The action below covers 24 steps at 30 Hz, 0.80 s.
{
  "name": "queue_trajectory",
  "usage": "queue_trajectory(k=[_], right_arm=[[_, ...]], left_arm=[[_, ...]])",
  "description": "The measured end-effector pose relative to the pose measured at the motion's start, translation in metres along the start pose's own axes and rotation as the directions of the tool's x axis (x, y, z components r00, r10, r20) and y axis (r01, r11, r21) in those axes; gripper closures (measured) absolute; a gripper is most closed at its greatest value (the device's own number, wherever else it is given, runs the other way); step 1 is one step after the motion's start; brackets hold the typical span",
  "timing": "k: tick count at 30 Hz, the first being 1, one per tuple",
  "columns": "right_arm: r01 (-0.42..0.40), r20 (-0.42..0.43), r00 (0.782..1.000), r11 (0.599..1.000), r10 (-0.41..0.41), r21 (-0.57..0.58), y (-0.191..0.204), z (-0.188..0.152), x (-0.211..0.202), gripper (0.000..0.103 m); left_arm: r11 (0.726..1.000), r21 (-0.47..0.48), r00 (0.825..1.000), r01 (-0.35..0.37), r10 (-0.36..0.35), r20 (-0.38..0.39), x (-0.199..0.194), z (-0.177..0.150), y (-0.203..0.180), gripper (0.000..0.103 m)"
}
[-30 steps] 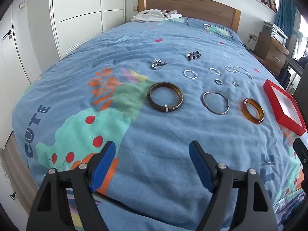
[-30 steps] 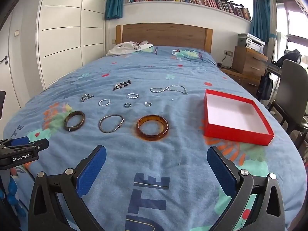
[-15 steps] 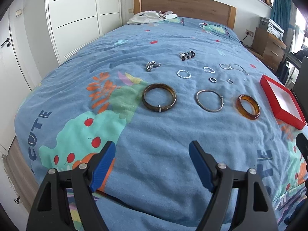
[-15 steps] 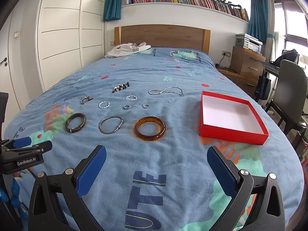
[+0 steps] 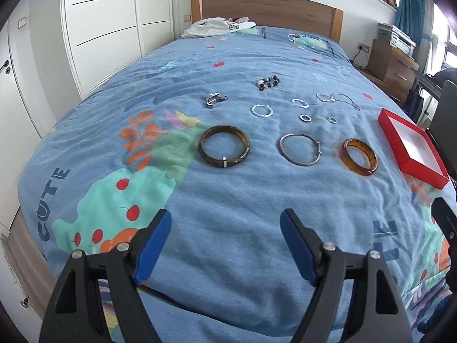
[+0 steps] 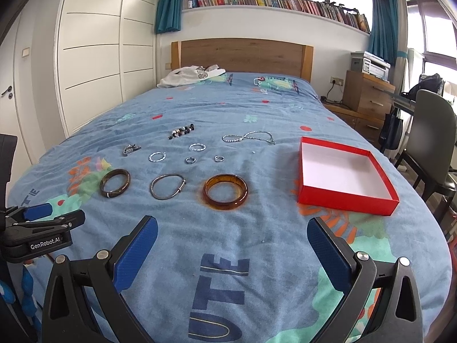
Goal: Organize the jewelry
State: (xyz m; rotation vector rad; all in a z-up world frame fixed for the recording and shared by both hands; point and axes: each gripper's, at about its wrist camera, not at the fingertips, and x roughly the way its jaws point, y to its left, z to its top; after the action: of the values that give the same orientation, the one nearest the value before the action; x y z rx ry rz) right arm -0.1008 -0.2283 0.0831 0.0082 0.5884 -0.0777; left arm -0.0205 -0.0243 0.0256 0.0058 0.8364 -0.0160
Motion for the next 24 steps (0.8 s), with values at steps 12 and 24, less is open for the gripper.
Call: queue_trajectory(k=[12, 24], right_arm=[[0.003, 0.004, 1.000, 1.000, -0.003, 0.013, -0.001, -0.002, 0.005, 0.001], [0.022, -0.001, 1.000, 1.000, -0.022, 0.005, 0.002, -0.007, 0.013, 0.001]], left_arm=[[1.000, 0.018, 1.000, 0.008, -0.008, 0.000, 0.008, -0.001, -0.006, 0.025], [0.999, 0.025, 0.999, 0.032, -0.032, -0.012, 0.018, -0.002, -0.008, 0.025]])
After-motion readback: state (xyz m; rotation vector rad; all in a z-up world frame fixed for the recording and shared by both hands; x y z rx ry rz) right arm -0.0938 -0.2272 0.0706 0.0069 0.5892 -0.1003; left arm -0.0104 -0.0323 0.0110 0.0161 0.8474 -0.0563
